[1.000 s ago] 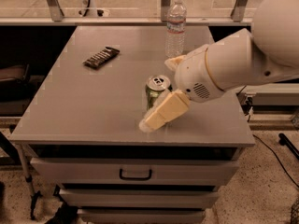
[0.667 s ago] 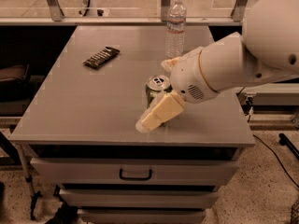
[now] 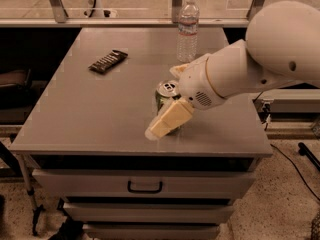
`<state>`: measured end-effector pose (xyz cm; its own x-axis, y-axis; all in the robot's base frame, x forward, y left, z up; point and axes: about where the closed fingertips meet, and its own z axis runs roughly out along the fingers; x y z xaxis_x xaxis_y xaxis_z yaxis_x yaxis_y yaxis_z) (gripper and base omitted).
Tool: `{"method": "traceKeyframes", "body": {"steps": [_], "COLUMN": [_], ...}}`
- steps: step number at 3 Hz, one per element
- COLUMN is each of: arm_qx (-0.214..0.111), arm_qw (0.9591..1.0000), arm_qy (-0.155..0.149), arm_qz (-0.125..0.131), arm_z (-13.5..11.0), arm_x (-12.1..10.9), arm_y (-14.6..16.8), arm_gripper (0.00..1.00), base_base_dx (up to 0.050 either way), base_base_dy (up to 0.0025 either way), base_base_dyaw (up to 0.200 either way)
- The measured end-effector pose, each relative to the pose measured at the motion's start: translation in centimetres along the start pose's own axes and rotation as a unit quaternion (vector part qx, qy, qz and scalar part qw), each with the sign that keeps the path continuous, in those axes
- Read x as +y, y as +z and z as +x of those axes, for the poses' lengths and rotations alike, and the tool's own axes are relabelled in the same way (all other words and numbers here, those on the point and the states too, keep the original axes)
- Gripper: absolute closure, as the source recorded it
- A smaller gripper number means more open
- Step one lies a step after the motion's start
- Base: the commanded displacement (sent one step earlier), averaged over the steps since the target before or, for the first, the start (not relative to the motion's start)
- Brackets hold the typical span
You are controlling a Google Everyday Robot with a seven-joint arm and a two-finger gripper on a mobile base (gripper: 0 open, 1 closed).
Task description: Pick green can
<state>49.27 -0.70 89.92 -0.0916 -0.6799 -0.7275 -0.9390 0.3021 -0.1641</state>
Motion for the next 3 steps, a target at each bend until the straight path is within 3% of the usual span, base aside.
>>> {"method": "traceKeyframes", "body": {"steps": [1, 3], "arm_qx": [0.004, 0.004], "arm_qw": [1.0, 0.9998], "arm_qy": [0.0, -0.006], "arm_qz": [-0.007, -0.02], "arm_z": [0.6, 1.48], "arm_x": [-0.06, 0.14], "arm_y": [0.97, 1.71], "arm_gripper": [0.0, 0.41], "base_base_dx": [0.0, 0.0], "base_base_dy": [0.0, 0.0], "base_base_dyaw": [0.0, 0.0]}}
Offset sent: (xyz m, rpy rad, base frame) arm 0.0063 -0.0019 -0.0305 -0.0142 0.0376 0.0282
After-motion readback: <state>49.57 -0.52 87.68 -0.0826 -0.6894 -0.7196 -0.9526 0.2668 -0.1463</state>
